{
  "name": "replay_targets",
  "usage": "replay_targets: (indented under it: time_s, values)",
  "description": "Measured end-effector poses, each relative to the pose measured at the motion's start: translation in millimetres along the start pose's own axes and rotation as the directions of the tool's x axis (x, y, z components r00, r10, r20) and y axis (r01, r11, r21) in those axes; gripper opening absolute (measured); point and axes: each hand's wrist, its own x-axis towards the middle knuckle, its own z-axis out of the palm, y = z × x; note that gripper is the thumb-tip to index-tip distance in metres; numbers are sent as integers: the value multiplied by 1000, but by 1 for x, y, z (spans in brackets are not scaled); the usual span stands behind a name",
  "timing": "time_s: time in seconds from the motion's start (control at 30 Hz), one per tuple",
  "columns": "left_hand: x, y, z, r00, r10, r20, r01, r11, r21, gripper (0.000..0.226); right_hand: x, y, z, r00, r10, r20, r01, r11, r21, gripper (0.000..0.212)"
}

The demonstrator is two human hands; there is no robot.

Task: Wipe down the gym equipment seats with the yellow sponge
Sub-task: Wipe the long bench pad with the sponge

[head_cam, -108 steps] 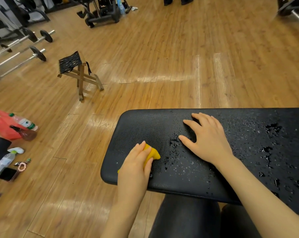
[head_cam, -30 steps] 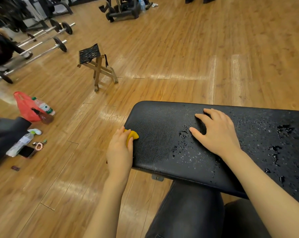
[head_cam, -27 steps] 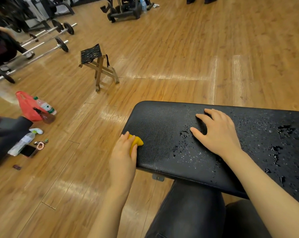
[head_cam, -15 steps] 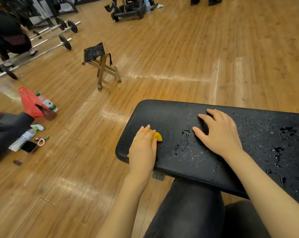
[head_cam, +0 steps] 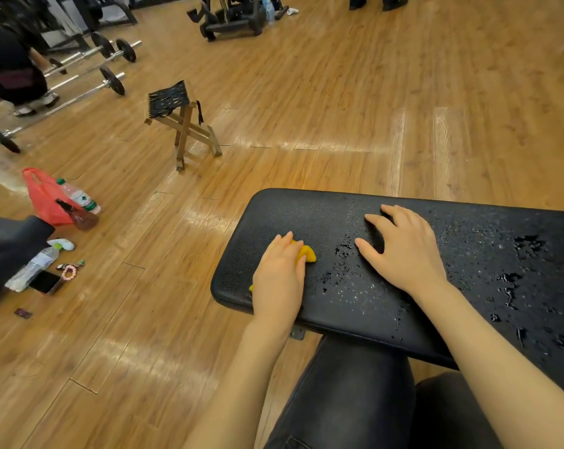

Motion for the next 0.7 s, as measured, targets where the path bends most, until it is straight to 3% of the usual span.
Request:
replay_targets:
  time_s: [0.3, 0.43, 0.57, 0.7]
  values:
    - [-64, 3, -13, 993, 117, 30, -115, 991, -63, 24, 0, 0, 0, 1000, -4, -1, 4, 1000, -7, 55]
    - [-42, 11, -4, 994, 103, 33, -102, 994, -23, 29, 1, -1, 0, 1000, 8, -2, -8, 1000, 6, 61]
    - [-7, 27, 10, 994, 101, 28, -101, 995, -1, 28, 0, 0, 0, 1000, 0, -3, 0, 1000, 8, 55]
    - [-26, 25, 5, 989, 143, 22, -143, 990, -6, 29, 0, 1, 1, 1000, 0, -11, 0, 1000, 6, 55]
